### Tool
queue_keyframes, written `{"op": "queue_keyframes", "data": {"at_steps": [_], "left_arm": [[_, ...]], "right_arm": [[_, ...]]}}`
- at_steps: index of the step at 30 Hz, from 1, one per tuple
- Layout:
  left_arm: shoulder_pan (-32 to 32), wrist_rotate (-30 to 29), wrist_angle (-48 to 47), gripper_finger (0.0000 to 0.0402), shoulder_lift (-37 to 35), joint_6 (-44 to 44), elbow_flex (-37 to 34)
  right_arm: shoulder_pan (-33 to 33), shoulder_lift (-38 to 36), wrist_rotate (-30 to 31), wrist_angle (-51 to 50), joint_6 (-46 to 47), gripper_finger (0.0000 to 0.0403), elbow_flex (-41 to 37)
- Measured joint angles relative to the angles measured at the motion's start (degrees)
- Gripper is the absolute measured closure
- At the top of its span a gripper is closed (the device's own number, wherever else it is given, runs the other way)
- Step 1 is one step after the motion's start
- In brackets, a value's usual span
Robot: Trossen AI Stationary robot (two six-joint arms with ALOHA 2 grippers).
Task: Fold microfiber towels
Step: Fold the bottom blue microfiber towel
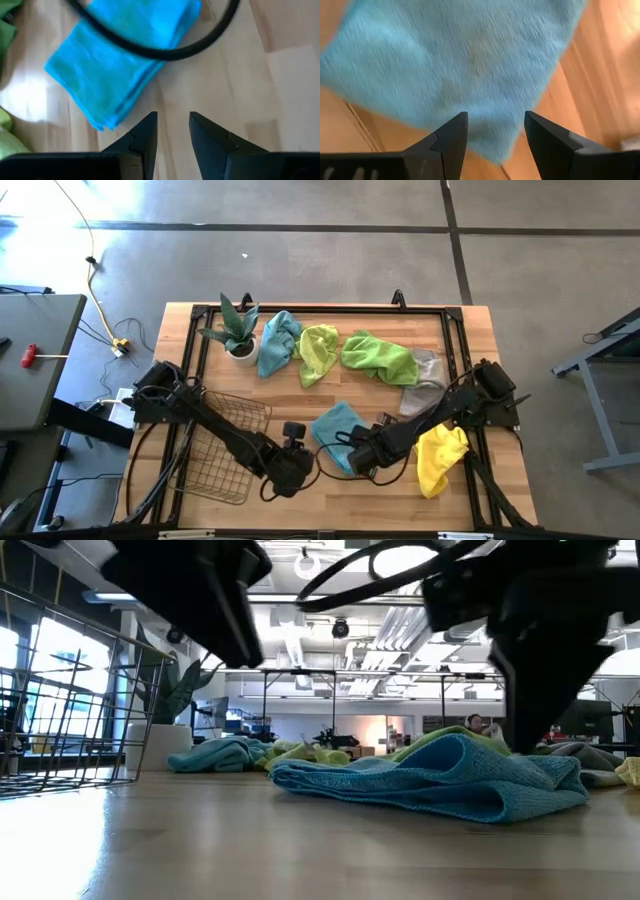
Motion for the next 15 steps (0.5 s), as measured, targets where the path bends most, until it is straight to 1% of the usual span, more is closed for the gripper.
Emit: {"op": "queue_keyframes", "data": {"at_steps": [4, 9, 12, 15], "left_arm": [[3.0, 0.0, 2.5, 0.0298, 0.0, 3.1, 0.0], [7.4, 0.9, 4.9, 0.0298, 0.0, 6.3, 0.0], [9.9, 3.1, 6.8, 0.0298, 0.0, 7.8, -0.1], [12.3, 6.9, 12.5, 0.0298, 0.0, 9.6, -2.6]], "right_arm": [[2.3, 0.0, 0.3, -4.9, 0.7, 0.0215, 0.7], [4.0, 0.0, 1.3, -6.9, 1.5, 0.0215, -0.1], [4.4, 0.0, 3.0, -13.4, 3.6, 0.0215, -1.5], [4.4, -0.4, 3.1, -16.5, 6.9, 0.0215, -3.9]]}}
